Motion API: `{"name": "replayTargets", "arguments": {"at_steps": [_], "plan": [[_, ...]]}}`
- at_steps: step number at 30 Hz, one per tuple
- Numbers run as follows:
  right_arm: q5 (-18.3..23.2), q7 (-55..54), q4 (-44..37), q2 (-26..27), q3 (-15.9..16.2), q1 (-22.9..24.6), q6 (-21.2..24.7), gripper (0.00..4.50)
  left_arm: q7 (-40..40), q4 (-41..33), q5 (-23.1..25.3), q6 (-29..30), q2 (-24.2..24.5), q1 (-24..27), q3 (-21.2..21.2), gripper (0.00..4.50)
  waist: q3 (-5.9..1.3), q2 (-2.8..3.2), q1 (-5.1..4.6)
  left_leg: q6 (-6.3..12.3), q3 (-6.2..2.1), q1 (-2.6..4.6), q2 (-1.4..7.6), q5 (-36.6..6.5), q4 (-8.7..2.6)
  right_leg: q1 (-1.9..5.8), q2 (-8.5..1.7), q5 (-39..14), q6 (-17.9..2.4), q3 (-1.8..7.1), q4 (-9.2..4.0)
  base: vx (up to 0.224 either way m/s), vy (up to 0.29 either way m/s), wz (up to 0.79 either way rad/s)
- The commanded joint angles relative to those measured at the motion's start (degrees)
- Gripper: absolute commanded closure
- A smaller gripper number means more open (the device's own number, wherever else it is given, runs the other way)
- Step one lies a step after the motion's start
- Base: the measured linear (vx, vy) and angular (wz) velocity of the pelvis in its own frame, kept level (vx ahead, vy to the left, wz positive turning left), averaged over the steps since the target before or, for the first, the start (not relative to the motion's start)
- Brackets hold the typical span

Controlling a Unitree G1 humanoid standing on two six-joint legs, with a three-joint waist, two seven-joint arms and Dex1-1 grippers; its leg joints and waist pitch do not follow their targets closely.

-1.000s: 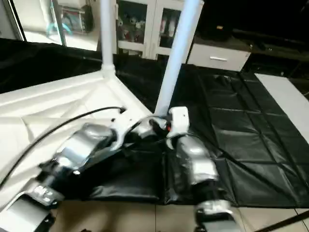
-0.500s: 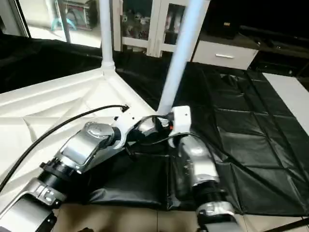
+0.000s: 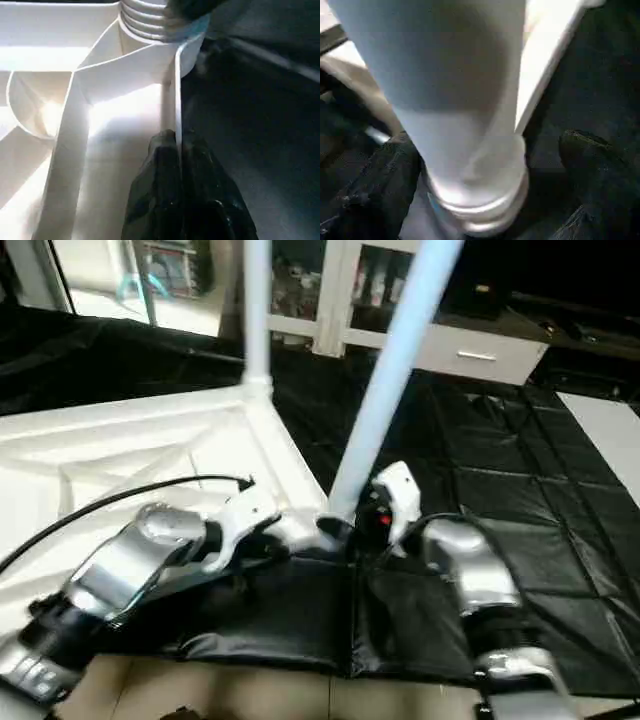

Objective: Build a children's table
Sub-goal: Rotate leg to tighten

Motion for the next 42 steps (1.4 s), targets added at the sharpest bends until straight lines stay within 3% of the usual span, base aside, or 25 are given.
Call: {"name": "replayTargets", "arguments": {"at_steps": [1, 5, 11, 12, 13, 16, 19, 29, 42], "plan": [[0.4, 2.7, -0.7, -1.9, -0.3, 0.4, -1.0, 0.02, -2.3, -1.0, -0.6, 1.0, 1.0, 0.9, -1.7, 4.50, -3.29, 0.55, -0.09, 1.94, -0.60, 0.54, 2.97, -8.5, -4.18, 3.01, -4.68, -11.4, -11.9, 3.44, -3.39, 0.000, 0.000, 0.00], [0.2, 4.7, -0.8, -2.2, 0.3, 0.6, -2.4, 0.02, -4.4, -1.8, -1.4, -0.3, 2.0, 1.4, -2.1, 4.50, -3.31, 0.32, -0.16, 1.26, -0.74, 0.55, 2.91, -9.7, -4.24, 2.95, -4.74, -14.9, -10.7, 3.41, -3.75, 0.000, 0.000, 0.00], [0.6, 11.9, -1.8, -4.0, 2.6, 1.9, -3.4, 0.02, -5.3, -1.5, -1.3, -0.2, 3.2, 1.5, -2.6, 4.50, -3.52, 0.37, -0.05, 2.18, -0.71, 0.46, 2.90, -7.5, -4.02, 3.12, -4.54, -10.6, -12.1, 3.32, -3.19, 0.000, 0.000, 0.00], [0.5, 12.4, -1.8, -4.1, 2.7, 2.0, -3.5, 0.18, -5.4, -1.6, -1.3, -0.3, 3.3, 1.5, -2.6, 4.50, -3.48, 0.31, -0.04, 2.28, -0.69, 0.44, 2.88, -7.7, -4.01, 3.13, -4.64, -11.1, -12.0, 3.37, -3.28, 0.000, 0.000, 0.00], [0.4, 13.6, -2.2, -4.5, 3.0, 2.5, -3.4, 0.29, -5.6, -1.8, -1.5, -0.3, 3.6, 1.4, -2.8, 4.50, -3.52, 0.62, 0.04, 2.23, -0.73, 0.47, 2.86, -8.0, -4.00, 3.16, -4.69, -11.5, -12.1, 3.35, -3.29, 0.000, 0.000, 0.00], [0.1, 14.2, -2.3, -4.7, 3.2, 2.9, -3.8, 0.47, -5.9, -1.8, -1.6, -0.3, 3.7, 1.4, -2.8, 4.50, -3.49, 0.41, -0.03, 2.03, -0.76, 0.48, 2.89, -8.6, -4.05, 3.12, -4.63, -12.7, -11.7, 3.31, -3.46, 0.000, 0.000, 0.00], [-0.1, 13.5, -1.3, -4.4, 2.9, 2.5, -5.0, 0.60, -6.3, -1.7, -1.6, -0.4, 3.7, 1.1, -3.0, 4.50, -3.42, 0.62, -0.04, 1.53, -0.78, 0.60, 2.92, -9.8, -4.06, 2.97, -4.66, -14.2, -11.5, 3.32, -3.70, 0.000, 0.000, 0.00], [-0.2, 13.9, -0.8, -4.0, 3.0, 2.3, -5.9, 1.36, -6.6, -1.7, -1.7, -0.5, 3.9, 1.0, -3.4, 4.50, -3.58, 0.57, 0.04, 1.79, -0.75, 0.59, 2.90, -8.7, -3.94, 3.12, -4.61, -11.8, -12.3, 3.30, -3.30, 0.000, 0.000, 0.00], [-1.2, 13.0, -0.9, -2.9, 4.3, 3.3, -6.9, 2.16, -7.0, -1.7, -1.5, -0.6, 3.9, 0.9, -3.6, 4.50, -3.44, 0.48, -0.13, 1.12, -0.90, 0.60, 2.87, -10.8, -4.01, 3.02, -4.65, -16.3, -10.7, 3.29, -3.72, 0.000, 0.000, 0.00]]}}
